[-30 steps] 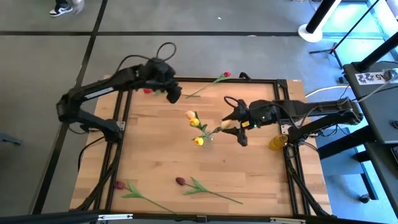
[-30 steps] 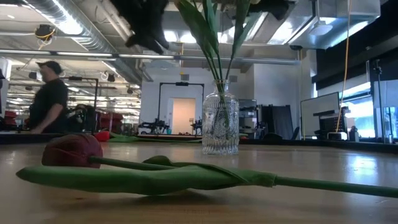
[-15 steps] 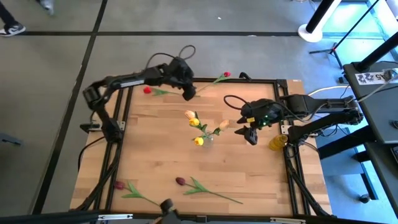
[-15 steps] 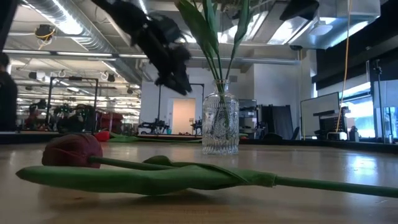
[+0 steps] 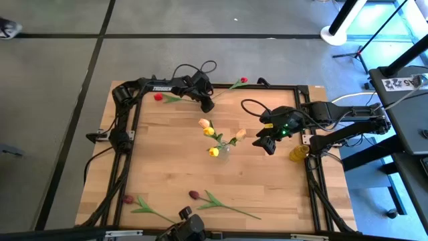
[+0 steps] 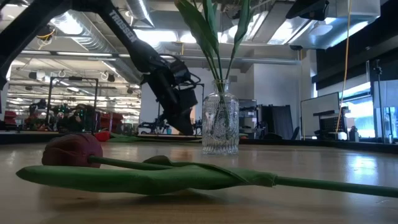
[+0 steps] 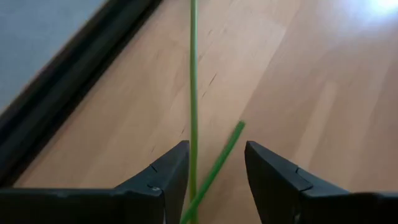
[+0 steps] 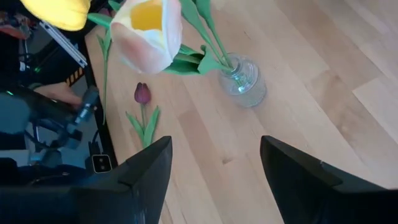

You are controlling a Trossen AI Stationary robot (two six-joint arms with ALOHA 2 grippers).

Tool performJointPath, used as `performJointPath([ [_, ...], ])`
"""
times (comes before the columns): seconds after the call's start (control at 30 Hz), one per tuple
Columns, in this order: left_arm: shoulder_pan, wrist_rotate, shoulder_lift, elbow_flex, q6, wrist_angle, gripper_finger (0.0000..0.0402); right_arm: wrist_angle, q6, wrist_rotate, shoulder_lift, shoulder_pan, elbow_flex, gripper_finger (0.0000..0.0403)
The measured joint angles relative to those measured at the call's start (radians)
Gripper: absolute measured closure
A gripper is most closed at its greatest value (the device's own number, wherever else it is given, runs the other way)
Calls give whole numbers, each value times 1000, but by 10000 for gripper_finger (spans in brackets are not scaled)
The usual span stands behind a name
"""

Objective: Sort flowers into vase by color
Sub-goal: Put the right red tulip into the yellow vase

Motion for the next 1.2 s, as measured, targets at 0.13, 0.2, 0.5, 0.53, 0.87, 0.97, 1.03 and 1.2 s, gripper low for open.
performJointPath([
  [0.13,-1,-23,35,0,1,3,279,1,14,5,0,0,0,158],
  [0.2,-1,-24,53,0,1,4,295,1,27,18,0,0,0,158],
  [0.5,-5,-58,48,2,-32,2,395,13,33,79,0,0,0,158],
  [0.53,-5,-59,41,2,-35,-16,397,22,32,81,0,0,0,158],
  [0.87,21,-44,-188,0,-7,-150,401,8,-2,101,-3,-37,64,158],
  [0.97,21,-33,-303,0,-7,-168,401,-2,-50,123,-2,-49,106,158],
  [1.03,21,-32,-380,0,-8,-190,401,-3,-87,137,-3,-56,129,158],
  [1.2,22,-12,-565,2,-36,-269,401,-4,-164,159,-3,-71,167,158],
])
